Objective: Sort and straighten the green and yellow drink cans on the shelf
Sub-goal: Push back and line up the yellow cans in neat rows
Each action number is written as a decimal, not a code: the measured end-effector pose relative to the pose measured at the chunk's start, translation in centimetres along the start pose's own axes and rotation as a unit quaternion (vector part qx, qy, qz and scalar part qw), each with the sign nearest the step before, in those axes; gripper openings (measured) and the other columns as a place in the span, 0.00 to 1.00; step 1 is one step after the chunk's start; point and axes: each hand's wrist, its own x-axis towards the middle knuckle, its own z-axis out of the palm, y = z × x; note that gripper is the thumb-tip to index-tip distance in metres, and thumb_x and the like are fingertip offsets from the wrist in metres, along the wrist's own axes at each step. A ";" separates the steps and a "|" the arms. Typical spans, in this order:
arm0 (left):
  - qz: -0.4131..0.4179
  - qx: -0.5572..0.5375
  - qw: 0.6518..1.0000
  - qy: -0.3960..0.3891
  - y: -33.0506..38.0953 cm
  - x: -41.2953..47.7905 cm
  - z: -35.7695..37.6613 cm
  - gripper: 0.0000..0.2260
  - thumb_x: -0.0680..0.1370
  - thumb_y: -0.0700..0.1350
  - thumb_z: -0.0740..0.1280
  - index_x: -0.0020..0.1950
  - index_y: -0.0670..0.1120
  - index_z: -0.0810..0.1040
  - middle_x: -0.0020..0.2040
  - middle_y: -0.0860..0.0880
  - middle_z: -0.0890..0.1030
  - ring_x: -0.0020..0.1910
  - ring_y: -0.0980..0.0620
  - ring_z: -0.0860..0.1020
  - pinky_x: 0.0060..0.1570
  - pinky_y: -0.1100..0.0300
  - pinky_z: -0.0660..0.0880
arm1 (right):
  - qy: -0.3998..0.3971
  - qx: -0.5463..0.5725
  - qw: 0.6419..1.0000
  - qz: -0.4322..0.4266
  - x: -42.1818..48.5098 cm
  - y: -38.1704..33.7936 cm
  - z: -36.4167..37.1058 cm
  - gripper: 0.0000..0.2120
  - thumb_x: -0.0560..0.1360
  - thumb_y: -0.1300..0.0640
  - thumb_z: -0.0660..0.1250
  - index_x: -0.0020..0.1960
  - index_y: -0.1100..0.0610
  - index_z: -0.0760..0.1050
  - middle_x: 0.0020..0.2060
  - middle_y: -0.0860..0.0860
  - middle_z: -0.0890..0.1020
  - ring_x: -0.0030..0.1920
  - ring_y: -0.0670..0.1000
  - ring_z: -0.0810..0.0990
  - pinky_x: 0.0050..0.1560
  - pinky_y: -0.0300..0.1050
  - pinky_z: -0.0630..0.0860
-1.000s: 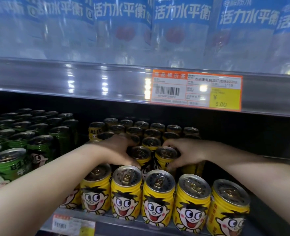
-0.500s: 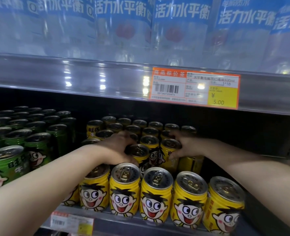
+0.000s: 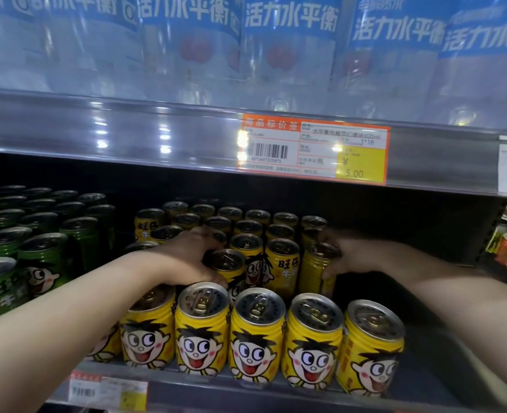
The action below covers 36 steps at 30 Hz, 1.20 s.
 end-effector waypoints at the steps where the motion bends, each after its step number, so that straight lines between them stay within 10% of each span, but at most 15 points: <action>1: 0.000 -0.001 1.000 0.000 -0.1 0.0 0.1 0.34 0.69 0.59 0.71 0.71 0.51 0.66 0.72 0.50 0.62 0.70 0.49 0.63 0.67 0.58 0.63 | 0.002 -0.006 1.000 -0.004 0.0 0.1 0.0 0.32 0.71 0.57 0.72 0.70 0.54 0.61 0.64 0.53 0.72 0.60 0.50 0.72 0.55 0.38 0.68; 10: 0.005 -0.022 1.000 -0.014 -0.5 -0.5 -0.2 0.35 0.71 0.61 0.68 0.74 0.54 0.59 0.75 0.51 0.57 0.73 0.50 0.59 0.68 0.60 0.59 | -0.011 -0.065 0.997 -0.046 -0.5 -1.9 -0.8 0.37 0.71 0.52 0.71 0.74 0.53 0.56 0.70 0.53 0.64 0.68 0.52 0.66 0.61 0.38 0.65; 19: -0.105 -0.071 0.991 0.039 -5.6 -3.4 -3.6 0.20 0.79 0.54 0.60 0.70 0.52 0.68 0.69 0.48 0.71 0.66 0.48 0.70 0.56 0.63 0.65 | -0.003 -0.093 0.973 -0.211 1.1 -12.6 2.0 0.29 0.72 0.43 0.68 0.69 0.52 0.66 0.64 0.51 0.72 0.55 0.47 0.72 0.51 0.38 0.68; 36: -0.064 -0.162 0.985 0.006 -10.2 -2.6 -2.4 0.26 0.69 0.50 0.74 0.65 0.53 0.72 0.66 0.51 0.73 0.61 0.53 0.72 0.53 0.64 0.67 | -0.085 -0.137 0.985 -0.056 -1.8 -12.1 0.3 0.35 0.68 0.54 0.74 0.70 0.47 0.62 0.67 0.48 0.68 0.61 0.48 0.71 0.56 0.38 0.70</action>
